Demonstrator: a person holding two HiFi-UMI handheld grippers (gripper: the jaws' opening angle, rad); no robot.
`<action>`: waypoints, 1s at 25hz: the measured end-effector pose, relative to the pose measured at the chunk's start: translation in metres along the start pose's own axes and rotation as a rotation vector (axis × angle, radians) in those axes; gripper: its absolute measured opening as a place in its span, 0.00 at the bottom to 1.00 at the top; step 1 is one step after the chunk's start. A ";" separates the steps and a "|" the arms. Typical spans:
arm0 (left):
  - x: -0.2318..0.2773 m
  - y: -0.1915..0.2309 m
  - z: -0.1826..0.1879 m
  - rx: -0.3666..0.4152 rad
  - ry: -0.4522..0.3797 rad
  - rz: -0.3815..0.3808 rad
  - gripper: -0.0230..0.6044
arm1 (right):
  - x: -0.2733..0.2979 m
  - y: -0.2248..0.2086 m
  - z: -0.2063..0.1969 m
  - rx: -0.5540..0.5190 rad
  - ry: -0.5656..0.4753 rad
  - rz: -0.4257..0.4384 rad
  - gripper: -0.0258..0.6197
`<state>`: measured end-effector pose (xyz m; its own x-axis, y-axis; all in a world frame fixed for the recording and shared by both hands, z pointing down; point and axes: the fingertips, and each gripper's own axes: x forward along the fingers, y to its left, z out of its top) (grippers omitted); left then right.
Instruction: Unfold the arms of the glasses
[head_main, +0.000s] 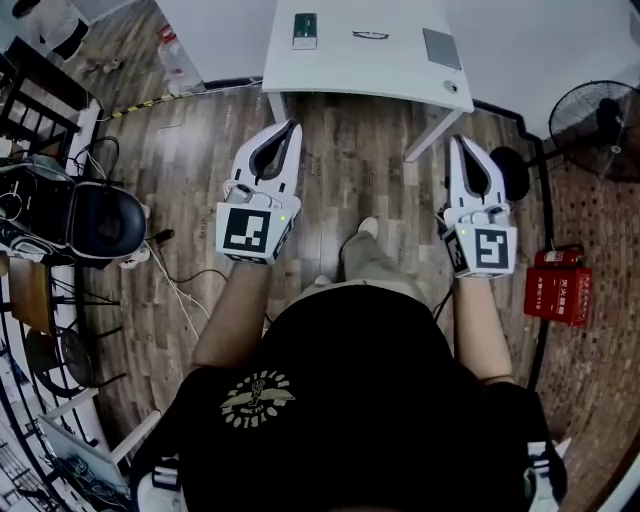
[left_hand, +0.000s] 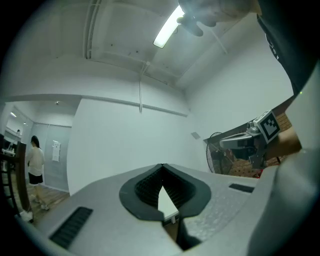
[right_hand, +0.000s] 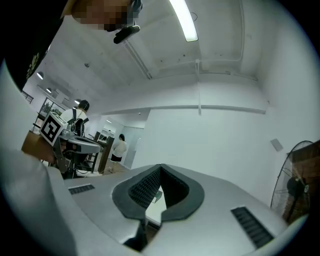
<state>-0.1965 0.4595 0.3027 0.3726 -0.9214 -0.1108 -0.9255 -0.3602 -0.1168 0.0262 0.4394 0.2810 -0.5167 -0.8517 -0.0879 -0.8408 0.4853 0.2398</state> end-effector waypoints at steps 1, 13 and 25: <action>0.003 0.001 -0.003 0.012 0.018 0.014 0.05 | 0.000 -0.001 0.000 0.000 0.000 0.002 0.03; 0.025 0.007 -0.013 0.089 0.035 0.059 0.05 | 0.021 -0.005 -0.017 0.035 -0.020 0.017 0.03; 0.108 0.011 -0.028 0.054 0.005 0.005 0.05 | 0.075 -0.057 -0.046 0.082 -0.003 0.022 0.03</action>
<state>-0.1688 0.3522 0.3173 0.3675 -0.9239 -0.1065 -0.9223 -0.3473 -0.1696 0.0427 0.3391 0.3049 -0.5356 -0.8401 -0.0861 -0.8395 0.5187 0.1618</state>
